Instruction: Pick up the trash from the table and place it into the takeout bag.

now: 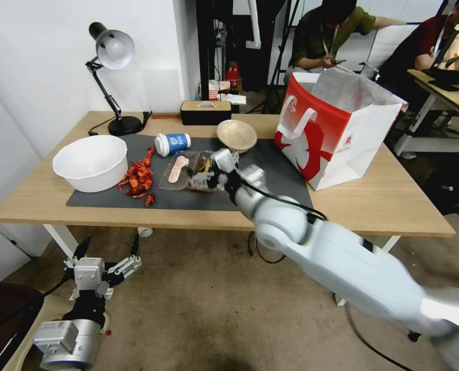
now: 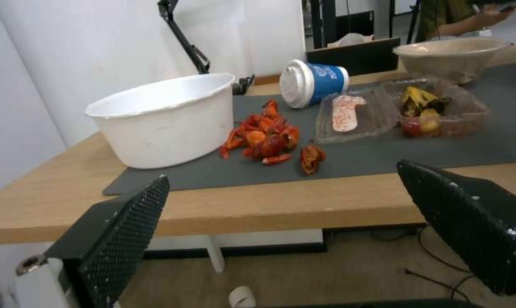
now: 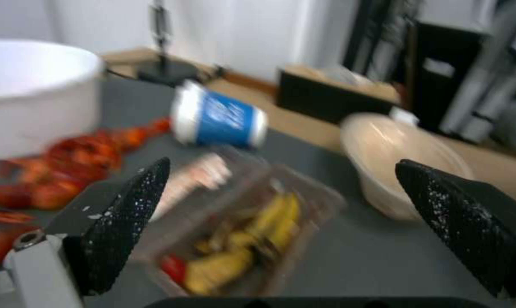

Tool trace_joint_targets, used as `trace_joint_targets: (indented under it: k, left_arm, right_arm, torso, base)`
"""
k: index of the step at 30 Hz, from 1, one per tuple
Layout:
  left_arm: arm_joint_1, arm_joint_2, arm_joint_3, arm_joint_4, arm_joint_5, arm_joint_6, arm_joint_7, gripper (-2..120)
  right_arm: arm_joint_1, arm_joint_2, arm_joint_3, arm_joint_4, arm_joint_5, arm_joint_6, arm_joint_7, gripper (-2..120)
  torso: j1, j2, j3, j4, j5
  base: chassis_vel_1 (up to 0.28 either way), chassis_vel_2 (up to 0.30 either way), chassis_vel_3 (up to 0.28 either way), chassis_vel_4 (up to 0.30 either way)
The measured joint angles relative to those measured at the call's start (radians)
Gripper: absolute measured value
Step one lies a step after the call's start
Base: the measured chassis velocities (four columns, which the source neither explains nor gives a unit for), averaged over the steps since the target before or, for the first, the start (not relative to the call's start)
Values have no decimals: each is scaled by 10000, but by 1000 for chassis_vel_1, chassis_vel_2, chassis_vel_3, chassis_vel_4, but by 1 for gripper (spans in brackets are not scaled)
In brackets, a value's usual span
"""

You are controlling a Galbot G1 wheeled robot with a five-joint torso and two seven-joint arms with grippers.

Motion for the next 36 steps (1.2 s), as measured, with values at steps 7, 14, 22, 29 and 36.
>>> trace_joint_targets:
  k: [7, 14, 22, 29, 36]
  left_arm:
    - [118, -15, 55, -23, 116, -220, -4, 100]
    - [107, -11, 165, -46, 119, -233, -4, 100]
    - [74, -7, 241, -1, 128, -238, 6, 100]
    - [57, -5, 165, 20, 40, -251, -3, 100]
    - [-67, -2, 120, 95, -122, -246, -29, 100]
  right_arm:
    - [-811, -172, 1150, -155, 699, -113, 1048, 100]
    - [-988, -167, 1763, -938, 1060, 794, -122, 100]
    - [-481, 245, 1647, -2419, 724, 1222, -1328, 100]
    - [506, 1042, 1577, -5237, 163, 704, -1234, 100]
    - [1374, 1690, 1654, -6494, 1167, 838, -1243, 100]
  torso:
    - [-2, 0, -1, 0, 3]
    - [-2, 0, -1, 2, 2]
    - [-1, 1, -1, 4, -1]
    - [-1, 0, 0, -1, 1]
    - [-1, 0, -1, 4, 0]
  base:
    - [0, 0, 0, 0]
    - [0, 0, 0, 0]
    - [0, 0, 0, 0]
    - [0, 0, 0, 0]
    - [0, 0, 0, 0]
